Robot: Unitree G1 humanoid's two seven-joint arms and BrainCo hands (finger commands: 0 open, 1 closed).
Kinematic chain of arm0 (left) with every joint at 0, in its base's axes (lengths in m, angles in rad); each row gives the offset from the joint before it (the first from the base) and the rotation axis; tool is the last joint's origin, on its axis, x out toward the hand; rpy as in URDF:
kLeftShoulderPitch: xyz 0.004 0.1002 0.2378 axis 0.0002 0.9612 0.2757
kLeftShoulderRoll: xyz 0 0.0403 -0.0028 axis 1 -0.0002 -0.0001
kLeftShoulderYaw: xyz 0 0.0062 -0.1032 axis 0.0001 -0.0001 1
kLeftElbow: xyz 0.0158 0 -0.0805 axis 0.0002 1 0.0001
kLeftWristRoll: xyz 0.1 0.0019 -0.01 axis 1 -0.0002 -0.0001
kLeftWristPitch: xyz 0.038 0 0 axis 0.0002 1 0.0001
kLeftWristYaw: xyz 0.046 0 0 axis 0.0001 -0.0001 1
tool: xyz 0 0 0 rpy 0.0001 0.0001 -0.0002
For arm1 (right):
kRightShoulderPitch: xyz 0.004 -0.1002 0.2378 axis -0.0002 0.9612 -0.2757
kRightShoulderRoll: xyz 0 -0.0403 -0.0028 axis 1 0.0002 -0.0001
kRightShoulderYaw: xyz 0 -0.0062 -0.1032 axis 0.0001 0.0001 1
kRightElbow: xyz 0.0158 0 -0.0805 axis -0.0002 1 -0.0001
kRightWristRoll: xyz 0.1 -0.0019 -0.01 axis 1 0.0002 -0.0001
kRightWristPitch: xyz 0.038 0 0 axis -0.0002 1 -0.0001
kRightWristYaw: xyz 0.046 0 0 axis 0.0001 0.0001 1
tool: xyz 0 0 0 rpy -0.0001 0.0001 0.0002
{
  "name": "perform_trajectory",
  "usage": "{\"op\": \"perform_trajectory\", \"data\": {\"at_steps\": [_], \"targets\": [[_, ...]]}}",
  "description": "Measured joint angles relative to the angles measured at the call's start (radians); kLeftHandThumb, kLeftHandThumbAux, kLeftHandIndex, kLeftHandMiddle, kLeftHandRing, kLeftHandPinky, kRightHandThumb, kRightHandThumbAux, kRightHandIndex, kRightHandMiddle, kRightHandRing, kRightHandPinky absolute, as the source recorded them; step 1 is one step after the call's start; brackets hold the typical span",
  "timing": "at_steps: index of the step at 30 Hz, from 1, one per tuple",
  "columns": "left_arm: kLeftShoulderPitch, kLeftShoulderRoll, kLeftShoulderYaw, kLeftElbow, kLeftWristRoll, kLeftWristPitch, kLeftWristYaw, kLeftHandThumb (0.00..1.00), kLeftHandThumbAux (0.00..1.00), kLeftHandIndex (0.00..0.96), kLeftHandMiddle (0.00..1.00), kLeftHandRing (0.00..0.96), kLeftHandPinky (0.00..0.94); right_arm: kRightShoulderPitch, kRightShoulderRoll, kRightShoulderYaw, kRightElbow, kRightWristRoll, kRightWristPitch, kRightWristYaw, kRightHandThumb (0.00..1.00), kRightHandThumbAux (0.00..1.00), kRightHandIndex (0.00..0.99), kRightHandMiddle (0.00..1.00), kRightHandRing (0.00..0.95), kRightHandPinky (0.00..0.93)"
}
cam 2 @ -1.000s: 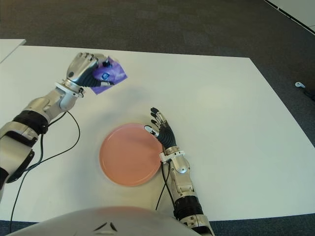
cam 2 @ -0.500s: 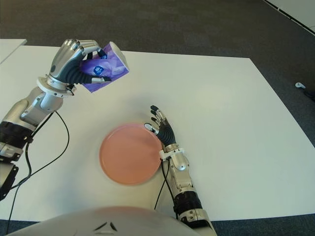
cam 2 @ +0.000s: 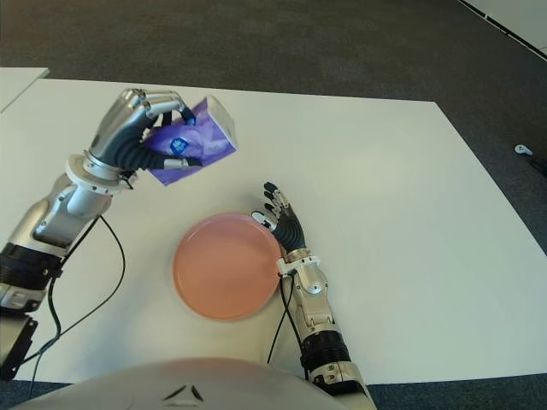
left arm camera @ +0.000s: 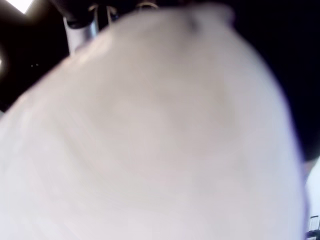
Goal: Put the tissue paper into the plate.
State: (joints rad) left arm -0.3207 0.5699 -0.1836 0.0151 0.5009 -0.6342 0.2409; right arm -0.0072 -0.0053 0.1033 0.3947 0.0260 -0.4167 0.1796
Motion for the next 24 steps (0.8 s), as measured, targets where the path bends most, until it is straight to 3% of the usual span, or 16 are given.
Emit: {"op": "perform_trajectory", "data": {"at_steps": [7, 16, 20, 24], "targets": [[0.086, -0.019, -0.043, -0.024, -0.028, -0.059, -0.114, 0.752, 0.695, 0.444, 0.853, 0.855, 0.848, -0.020, 0.001, -0.009, 0.038, 0.001, -0.037, -0.003, 0.000, 0.538, 0.000, 0.000, 0.000, 0.000], [0.103, 0.011, -0.072, 0.014, -0.006, -0.127, -0.238, 0.752, 0.695, 0.444, 0.840, 0.845, 0.819, -0.003, 0.027, -0.042, 0.018, 0.007, -0.036, -0.063, 0.000, 0.560, 0.000, 0.000, 0.000, 0.000], [0.127, 0.015, -0.085, 0.020, 0.021, -0.122, -0.288, 0.753, 0.694, 0.444, 0.831, 0.838, 0.794, 0.013, 0.047, -0.050, -0.005, 0.009, -0.027, -0.098, 0.000, 0.559, 0.000, 0.000, 0.000, 0.000], [0.176, 0.014, -0.105, -0.060, 0.057, -0.053, -0.355, 0.752, 0.695, 0.444, 0.828, 0.836, 0.778, 0.019, 0.062, -0.059, -0.014, 0.015, -0.022, -0.124, 0.000, 0.556, 0.000, 0.000, 0.000, 0.000]]}}
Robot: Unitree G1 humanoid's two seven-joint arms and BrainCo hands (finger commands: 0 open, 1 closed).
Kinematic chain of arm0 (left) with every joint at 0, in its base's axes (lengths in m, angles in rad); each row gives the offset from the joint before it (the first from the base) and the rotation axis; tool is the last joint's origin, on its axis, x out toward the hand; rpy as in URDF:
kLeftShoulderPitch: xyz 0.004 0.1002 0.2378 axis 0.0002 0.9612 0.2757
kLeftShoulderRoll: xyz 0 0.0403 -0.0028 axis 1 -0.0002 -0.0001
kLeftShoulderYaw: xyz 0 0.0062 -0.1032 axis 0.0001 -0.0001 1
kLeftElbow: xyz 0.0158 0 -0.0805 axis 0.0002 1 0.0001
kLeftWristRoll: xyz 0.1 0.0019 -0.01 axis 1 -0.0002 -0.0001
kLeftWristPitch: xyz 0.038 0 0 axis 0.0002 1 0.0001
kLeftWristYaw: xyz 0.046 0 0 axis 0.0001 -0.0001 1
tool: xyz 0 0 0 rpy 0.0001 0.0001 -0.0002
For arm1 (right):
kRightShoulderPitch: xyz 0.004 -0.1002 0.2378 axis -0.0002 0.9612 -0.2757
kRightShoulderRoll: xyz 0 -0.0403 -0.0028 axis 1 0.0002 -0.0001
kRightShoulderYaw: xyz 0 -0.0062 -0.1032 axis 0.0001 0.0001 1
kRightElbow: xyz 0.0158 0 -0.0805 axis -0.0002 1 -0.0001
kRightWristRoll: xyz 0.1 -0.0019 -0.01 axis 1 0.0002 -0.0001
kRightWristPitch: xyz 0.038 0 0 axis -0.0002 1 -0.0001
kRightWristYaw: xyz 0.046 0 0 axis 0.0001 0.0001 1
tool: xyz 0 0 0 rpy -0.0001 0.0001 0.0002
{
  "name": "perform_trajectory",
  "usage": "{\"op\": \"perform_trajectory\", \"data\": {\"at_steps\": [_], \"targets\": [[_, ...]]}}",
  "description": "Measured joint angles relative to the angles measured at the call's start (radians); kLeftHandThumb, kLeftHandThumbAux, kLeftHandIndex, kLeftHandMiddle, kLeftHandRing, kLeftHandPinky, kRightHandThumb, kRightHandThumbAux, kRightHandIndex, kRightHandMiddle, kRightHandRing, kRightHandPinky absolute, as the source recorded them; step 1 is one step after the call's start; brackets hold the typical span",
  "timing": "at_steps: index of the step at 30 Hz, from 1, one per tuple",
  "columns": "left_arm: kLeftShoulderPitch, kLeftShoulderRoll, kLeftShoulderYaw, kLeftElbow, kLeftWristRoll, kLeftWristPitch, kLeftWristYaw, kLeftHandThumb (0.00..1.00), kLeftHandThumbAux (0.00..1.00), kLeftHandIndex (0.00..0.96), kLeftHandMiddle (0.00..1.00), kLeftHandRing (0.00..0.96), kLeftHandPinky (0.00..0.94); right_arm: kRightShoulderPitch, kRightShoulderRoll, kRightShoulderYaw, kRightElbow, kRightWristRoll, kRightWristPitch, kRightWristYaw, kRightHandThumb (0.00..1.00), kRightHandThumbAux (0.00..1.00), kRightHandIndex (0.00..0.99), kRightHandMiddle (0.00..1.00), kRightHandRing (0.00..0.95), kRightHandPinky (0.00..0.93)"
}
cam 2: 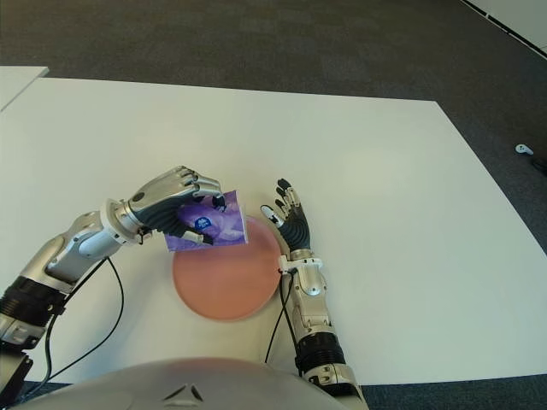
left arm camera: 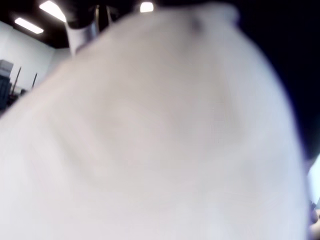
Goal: Put the tissue paper into the plate.
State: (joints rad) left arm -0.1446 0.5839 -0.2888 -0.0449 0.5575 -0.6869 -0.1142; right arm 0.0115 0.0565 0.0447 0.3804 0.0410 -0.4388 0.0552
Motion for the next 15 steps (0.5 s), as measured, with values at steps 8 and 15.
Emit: {"op": "perform_trajectory", "data": {"at_steps": [8, 15], "targets": [[0.060, -0.050, -0.061, -0.017, 0.148, 0.023, 0.023, 0.750, 0.696, 0.443, 0.832, 0.837, 0.789, 0.003, 0.001, -0.015, 0.006, 0.005, -0.001, -0.025, 0.000, 0.543, 0.000, 0.000, 0.000, 0.000], [0.030, -0.083, -0.090, 0.099, 0.268, -0.028, 0.193, 0.750, 0.697, 0.443, 0.839, 0.842, 0.804, 0.003, 0.002, -0.022, 0.014, 0.013, -0.013, -0.027, 0.000, 0.526, 0.000, 0.000, 0.000, 0.000]]}}
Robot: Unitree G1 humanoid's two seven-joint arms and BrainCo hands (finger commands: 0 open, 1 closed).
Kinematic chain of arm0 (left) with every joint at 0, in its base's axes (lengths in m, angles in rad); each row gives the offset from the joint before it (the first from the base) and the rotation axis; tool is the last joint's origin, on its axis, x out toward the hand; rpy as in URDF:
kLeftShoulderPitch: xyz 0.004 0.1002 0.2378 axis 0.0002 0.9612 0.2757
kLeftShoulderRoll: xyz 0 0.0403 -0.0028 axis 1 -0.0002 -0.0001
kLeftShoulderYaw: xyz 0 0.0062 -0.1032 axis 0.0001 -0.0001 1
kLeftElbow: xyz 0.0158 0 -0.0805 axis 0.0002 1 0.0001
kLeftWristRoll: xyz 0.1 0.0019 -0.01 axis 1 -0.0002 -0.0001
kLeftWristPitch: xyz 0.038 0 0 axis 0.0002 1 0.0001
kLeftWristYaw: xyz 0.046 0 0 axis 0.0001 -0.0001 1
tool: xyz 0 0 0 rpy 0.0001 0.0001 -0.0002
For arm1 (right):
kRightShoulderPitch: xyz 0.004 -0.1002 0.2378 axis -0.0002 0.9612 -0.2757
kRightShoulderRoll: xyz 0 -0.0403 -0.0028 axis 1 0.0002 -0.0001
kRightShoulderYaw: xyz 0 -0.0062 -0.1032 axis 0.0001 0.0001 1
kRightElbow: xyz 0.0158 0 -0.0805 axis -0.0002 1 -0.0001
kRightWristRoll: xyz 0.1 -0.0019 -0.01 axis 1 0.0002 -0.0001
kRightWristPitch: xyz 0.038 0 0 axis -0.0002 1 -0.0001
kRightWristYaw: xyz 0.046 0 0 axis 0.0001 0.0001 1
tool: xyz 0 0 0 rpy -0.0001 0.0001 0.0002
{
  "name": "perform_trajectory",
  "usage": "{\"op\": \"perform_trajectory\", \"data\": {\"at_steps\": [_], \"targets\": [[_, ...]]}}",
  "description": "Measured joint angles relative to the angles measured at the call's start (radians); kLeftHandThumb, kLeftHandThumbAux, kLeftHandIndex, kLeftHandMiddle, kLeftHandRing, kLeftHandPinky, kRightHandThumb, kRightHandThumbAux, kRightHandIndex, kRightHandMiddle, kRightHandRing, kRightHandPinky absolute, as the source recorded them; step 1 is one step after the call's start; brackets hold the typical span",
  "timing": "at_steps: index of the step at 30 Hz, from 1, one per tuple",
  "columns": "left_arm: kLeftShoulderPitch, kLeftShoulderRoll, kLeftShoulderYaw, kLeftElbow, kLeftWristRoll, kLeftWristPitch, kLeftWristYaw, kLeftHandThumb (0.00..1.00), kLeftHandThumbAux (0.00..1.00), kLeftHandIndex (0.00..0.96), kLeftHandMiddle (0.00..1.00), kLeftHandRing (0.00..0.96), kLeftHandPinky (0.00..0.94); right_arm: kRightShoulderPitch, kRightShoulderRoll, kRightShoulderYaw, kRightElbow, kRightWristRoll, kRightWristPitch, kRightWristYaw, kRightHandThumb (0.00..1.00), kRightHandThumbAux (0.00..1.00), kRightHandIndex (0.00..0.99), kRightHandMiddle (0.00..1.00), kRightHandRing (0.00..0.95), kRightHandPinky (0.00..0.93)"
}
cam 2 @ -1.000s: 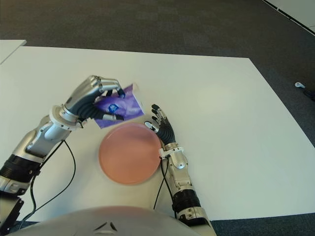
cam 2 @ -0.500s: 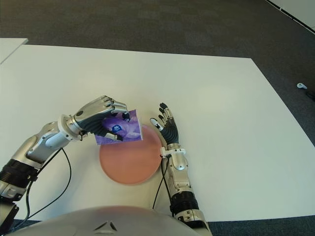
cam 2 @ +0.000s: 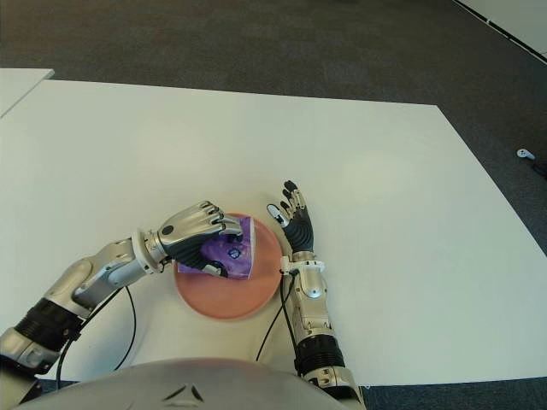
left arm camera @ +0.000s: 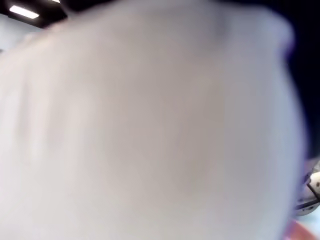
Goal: Put the tissue paper into the plate.
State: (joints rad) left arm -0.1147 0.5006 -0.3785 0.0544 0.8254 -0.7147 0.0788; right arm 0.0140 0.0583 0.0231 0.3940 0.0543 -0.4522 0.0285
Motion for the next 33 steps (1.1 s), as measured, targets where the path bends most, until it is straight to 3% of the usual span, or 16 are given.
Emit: {"op": "perform_trajectory", "data": {"at_steps": [14, 28, 33], "targets": [[-0.033, 0.000, -0.022, 0.075, 0.049, -0.050, 0.124, 0.750, 0.698, 0.443, 0.842, 0.845, 0.813, -0.019, 0.001, -0.009, 0.025, 0.001, -0.020, -0.036, 0.000, 0.498, 0.000, 0.000, 0.000, 0.000], [-0.033, 0.002, -0.041, 0.083, 0.060, -0.057, 0.148, 0.749, 0.698, 0.442, 0.841, 0.846, 0.820, -0.022, 0.001, -0.007, 0.040, 0.000, -0.050, -0.027, 0.000, 0.506, 0.000, 0.000, 0.000, 0.000], [-0.033, 0.000, -0.043, 0.082, 0.058, -0.058, 0.154, 0.745, 0.698, 0.443, 0.829, 0.831, 0.782, -0.022, 0.001, -0.006, 0.040, 0.000, -0.050, -0.020, 0.000, 0.508, 0.000, 0.000, 0.000, 0.000]]}}
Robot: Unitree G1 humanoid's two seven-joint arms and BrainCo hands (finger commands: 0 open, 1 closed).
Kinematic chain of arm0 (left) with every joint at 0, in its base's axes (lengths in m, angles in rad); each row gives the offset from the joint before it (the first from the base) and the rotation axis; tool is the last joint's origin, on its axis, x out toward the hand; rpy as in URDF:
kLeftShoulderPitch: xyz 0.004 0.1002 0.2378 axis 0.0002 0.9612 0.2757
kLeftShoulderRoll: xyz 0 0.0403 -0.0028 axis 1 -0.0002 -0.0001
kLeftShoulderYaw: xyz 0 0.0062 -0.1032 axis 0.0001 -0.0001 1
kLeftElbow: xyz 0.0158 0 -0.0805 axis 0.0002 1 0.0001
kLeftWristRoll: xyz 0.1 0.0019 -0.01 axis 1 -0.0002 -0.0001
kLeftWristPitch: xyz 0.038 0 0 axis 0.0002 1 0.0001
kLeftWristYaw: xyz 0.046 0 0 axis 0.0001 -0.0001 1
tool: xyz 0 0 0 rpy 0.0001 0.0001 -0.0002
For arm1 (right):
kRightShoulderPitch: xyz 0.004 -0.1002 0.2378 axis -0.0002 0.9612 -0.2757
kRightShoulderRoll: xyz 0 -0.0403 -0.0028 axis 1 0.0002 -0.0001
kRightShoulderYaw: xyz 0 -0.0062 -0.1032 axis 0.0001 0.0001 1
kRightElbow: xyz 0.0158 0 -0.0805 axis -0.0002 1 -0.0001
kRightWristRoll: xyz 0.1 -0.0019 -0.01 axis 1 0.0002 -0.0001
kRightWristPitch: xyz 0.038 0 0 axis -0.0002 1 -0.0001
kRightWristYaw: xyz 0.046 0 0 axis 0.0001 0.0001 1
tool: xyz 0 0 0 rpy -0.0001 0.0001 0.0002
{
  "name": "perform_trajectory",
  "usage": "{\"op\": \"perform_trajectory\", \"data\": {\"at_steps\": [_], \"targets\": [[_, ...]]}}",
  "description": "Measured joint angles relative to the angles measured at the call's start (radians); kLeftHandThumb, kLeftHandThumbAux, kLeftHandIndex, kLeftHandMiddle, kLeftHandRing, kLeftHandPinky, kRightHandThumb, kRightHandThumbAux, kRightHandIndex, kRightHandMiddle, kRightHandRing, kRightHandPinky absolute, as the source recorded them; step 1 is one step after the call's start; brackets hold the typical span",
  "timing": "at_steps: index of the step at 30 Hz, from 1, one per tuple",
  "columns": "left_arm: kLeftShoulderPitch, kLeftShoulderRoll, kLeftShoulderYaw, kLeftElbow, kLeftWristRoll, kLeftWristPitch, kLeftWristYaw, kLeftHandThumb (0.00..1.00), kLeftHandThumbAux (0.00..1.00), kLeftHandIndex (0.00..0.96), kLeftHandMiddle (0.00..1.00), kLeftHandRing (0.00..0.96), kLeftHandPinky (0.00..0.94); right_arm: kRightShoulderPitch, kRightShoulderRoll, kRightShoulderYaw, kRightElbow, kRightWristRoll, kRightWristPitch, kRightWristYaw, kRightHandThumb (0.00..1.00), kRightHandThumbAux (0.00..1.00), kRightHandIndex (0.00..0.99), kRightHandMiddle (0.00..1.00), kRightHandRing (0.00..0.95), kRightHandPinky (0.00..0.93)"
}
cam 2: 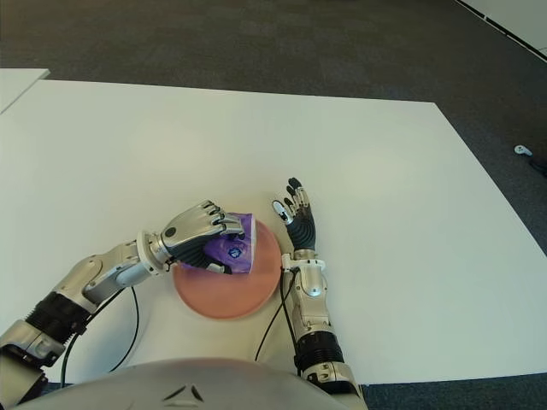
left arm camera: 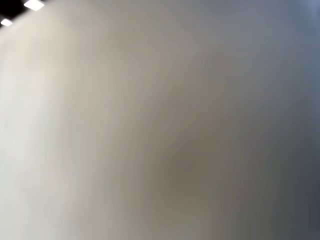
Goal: Put the tissue paper into the plate.
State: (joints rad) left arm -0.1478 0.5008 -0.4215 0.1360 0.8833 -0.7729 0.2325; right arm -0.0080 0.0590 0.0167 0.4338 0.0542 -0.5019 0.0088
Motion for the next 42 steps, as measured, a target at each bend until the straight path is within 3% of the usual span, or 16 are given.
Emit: {"op": "perform_trajectory", "data": {"at_steps": [4, 6, 7, 9, 11, 13, 15, 20, 24, 33, 42], "targets": [[0.007, -0.020, 0.001, 0.020, -0.019, -0.026, 0.054, 0.720, 0.699, 0.440, 0.775, 0.754, 0.706, 0.001, 0.000, 0.001, -0.001, 0.001, 0.000, 0.010, 0.000, 0.508, 0.000, 0.000, 0.000, 0.000], [0.012, -0.032, -0.001, 0.032, -0.033, -0.037, 0.062, 0.698, 0.703, 0.429, 0.631, 0.594, 0.554, 0.001, 0.000, 0.001, -0.001, 0.001, 0.000, 0.015, 0.000, 0.512, 0.000, 0.000, 0.000, 0.000], [0.014, -0.035, -0.004, 0.036, -0.045, -0.041, 0.059, 0.530, 0.635, 0.386, 0.534, 0.490, 0.452, 0.001, 0.000, 0.001, -0.001, 0.001, 0.000, 0.018, 0.000, 0.513, 0.000, 0.000, 0.000, 0.000], [0.016, -0.038, -0.012, 0.039, -0.078, -0.042, 0.031, 0.379, 0.578, 0.348, 0.449, 0.398, 0.362, 0.001, 0.000, 0.001, -0.001, 0.001, 0.000, 0.024, 0.000, 0.515, 0.000, 0.000, 0.000, 0.000], [0.021, -0.033, -0.015, 0.032, -0.108, -0.039, -0.013, 0.231, 0.501, 0.193, 0.243, 0.204, 0.185, 0.000, 0.000, 0.002, -0.002, 0.000, 0.000, 0.027, 0.000, 0.518, 0.000, 0.000, 0.000, 0.000], [0.034, -0.012, -0.015, -0.001, -0.156, -0.025, -0.084, 0.126, 0.437, 0.082, 0.101, 0.083, 0.075, 0.000, -0.001, 0.003, -0.004, -0.001, 0.001, 0.031, 0.000, 0.522, 0.000, 0.000, 0.000, 0.000], [0.049, 0.021, -0.012, -0.046, -0.214, -0.005, -0.160, 0.086, 0.404, 0.041, 0.051, 0.042, 0.038, 0.000, -0.001, 0.004, -0.007, -0.002, 0.002, 0.036, 0.000, 0.525, 0.000, 0.000, 0.000, 0.000], [0.082, 0.084, 0.002, -0.147, -0.341, 0.072, -0.335, 0.055, 0.348, 0.006, 0.008, 0.007, 0.006, 0.003, -0.002, 0.006, -0.009, -0.009, 0.002, 0.043, 0.000, 0.532, 0.000, 0.000, 0.000, 0.000], [0.095, 0.094, 0.011, -0.193, -0.405, 0.136, -0.427, 0.073, 0.310, 0.001, 0.001, 0.001, 0.001, 0.005, -0.006, 0.006, -0.009, -0.013, 0.006, 0.050, 0.000, 0.535, 0.000, 0.000, 0.000, 0.000], [0.094, 0.064, 0.040, -0.207, -0.455, 0.176, -0.472, 0.155, 0.235, 0.000, 0.000, 0.000, 0.000, 0.003, -0.009, 0.004, -0.011, -0.012, 0.022, 0.067, 0.000, 0.542, 0.000, 0.000, 0.000, 0.000], [0.095, 0.013, 0.080, -0.188, -0.489, 0.157, -0.469, 0.126, 0.247, 0.000, 0.000, 0.000, 0.000, 0.001, -0.009, 0.003, -0.015, -0.012, 0.029, 0.069, 0.000, 0.554, 0.000, 0.000, 0.000, 0.000]]}}
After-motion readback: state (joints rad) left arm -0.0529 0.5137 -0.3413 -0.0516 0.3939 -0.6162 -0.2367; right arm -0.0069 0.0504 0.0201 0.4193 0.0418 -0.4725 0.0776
